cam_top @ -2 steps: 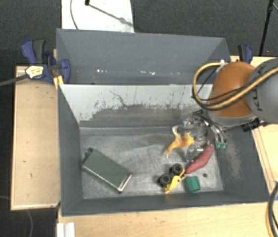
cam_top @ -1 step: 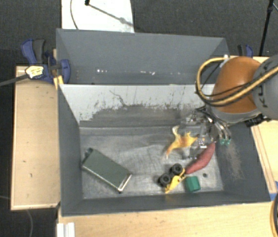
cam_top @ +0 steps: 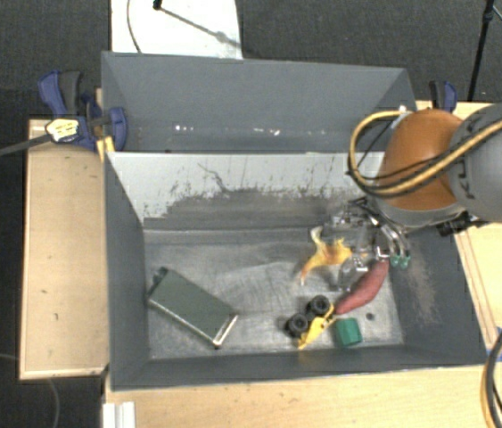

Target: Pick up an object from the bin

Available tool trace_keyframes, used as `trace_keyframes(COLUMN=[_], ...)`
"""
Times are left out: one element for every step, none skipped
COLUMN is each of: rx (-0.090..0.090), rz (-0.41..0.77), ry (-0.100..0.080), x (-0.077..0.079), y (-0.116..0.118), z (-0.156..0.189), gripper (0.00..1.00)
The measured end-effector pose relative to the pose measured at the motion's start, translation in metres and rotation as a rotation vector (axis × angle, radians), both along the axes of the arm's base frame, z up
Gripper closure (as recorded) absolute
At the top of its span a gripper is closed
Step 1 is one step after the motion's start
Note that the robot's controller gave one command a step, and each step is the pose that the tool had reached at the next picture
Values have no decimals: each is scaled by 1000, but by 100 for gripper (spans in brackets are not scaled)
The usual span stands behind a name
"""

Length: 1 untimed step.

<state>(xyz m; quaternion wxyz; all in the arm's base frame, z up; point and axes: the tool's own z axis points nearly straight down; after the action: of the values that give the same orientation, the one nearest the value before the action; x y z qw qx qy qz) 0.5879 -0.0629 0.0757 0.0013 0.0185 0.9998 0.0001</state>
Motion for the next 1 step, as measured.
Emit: trace_keyframes(rx=[-1], rz=[-10], ry=[-9], x=[3], y=[3], z=[-1], gripper=[100])
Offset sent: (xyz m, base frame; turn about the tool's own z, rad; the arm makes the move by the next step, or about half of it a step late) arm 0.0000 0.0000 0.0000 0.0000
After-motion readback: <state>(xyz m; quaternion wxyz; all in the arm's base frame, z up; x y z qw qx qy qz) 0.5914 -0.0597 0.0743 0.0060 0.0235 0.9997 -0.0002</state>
